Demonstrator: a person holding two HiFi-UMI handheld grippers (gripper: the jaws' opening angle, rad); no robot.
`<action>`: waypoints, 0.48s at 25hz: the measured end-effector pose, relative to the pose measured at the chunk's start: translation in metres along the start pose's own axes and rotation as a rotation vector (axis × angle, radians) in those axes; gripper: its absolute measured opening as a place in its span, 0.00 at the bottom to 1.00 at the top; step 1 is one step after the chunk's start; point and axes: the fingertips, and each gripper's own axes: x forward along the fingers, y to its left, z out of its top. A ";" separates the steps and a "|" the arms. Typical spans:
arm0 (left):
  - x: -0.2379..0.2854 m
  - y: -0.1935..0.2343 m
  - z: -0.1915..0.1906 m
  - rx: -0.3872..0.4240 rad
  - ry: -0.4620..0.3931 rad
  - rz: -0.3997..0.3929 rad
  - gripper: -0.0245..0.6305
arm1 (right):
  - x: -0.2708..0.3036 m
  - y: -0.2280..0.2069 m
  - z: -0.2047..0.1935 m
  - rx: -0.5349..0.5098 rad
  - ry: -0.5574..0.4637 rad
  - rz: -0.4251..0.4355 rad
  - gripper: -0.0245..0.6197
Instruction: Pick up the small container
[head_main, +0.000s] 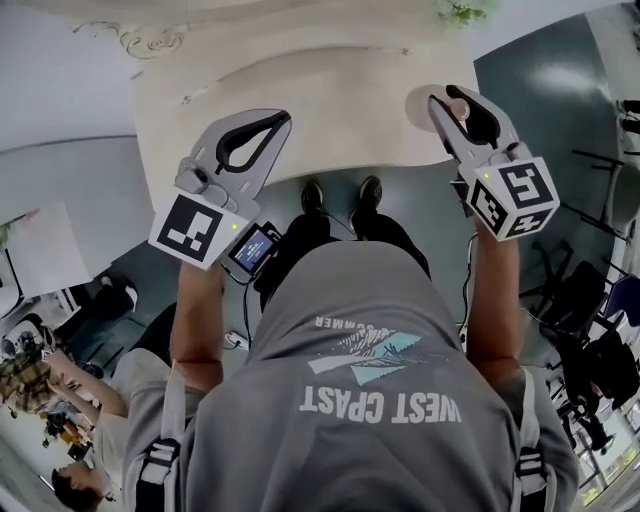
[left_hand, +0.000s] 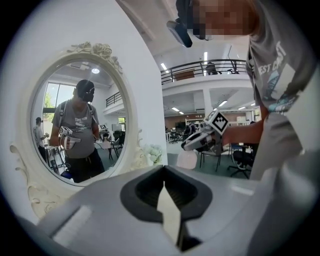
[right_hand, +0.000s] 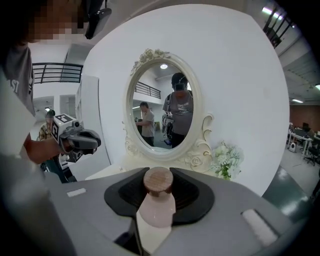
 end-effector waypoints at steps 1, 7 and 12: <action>-0.003 -0.002 0.005 0.005 -0.004 -0.001 0.04 | -0.007 0.002 0.006 0.000 -0.008 -0.004 0.24; -0.013 -0.002 0.020 0.025 -0.033 -0.010 0.04 | -0.031 0.011 0.035 0.005 -0.048 -0.019 0.24; -0.018 -0.002 0.025 0.030 -0.043 -0.018 0.04 | -0.046 0.017 0.052 0.016 -0.071 -0.030 0.24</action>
